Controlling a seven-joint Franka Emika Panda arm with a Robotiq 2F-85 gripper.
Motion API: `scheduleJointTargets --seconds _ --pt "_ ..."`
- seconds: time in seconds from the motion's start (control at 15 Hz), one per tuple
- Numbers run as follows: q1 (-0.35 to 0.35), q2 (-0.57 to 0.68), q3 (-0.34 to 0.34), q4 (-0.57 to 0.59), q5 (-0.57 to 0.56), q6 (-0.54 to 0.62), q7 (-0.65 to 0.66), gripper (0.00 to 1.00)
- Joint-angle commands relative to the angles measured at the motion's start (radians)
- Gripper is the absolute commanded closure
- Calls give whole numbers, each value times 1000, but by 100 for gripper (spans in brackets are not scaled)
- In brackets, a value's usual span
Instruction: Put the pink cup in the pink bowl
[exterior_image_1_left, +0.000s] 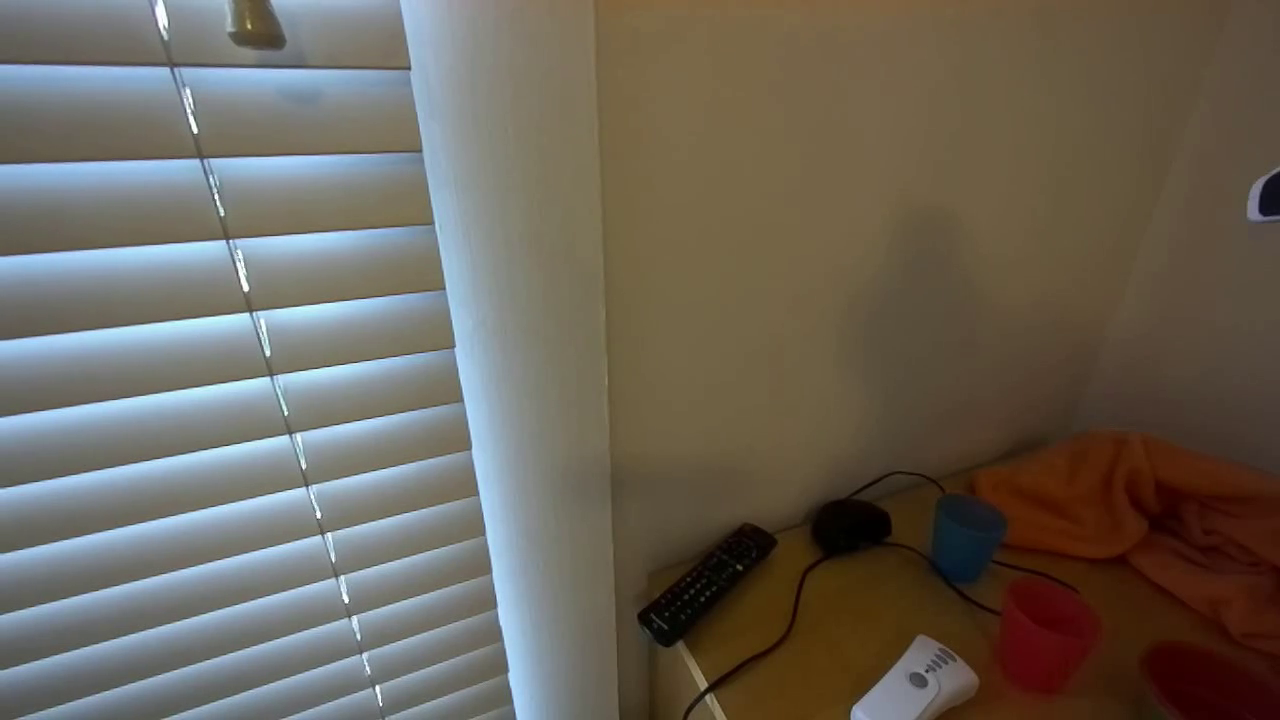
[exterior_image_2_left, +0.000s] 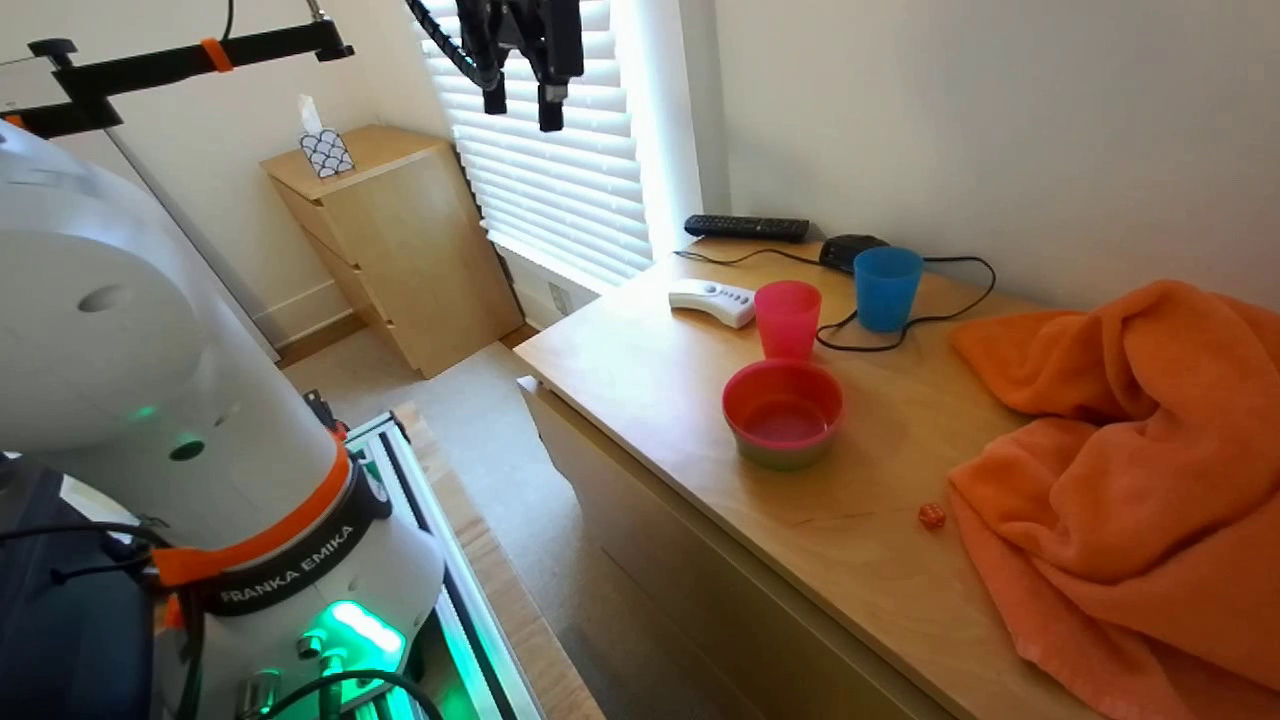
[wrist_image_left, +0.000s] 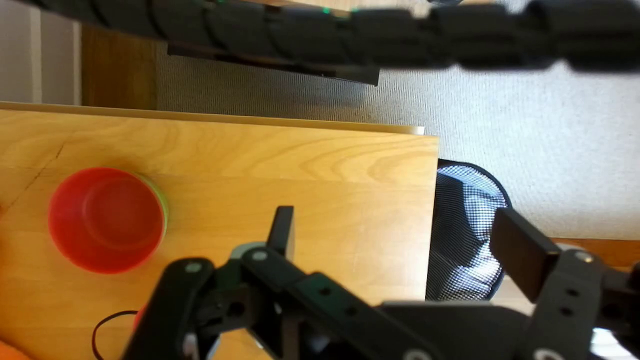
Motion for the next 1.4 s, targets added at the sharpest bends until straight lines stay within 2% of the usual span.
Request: scheduleJointTargets --seconds 0.0,0.27,0.4,0.53,0.6,0.87,1.13,1.33 --pt "-7 0 6 2 3 -2 -3 0" --pt "-7 0 6 2 3 -2 -3 0" --pt "-40 49 -7 27 4 50 36 0" --pt "-92 128 -40 62 5 141 72 0" --pt "-119 205 -60 98 5 195 78 0" --pt "-190 405 -95 161 -33 350 129 0" --pt "-219 550 -132 179 -87 422 106 0" --pt "-230 646 -159 189 -106 528 100 0"
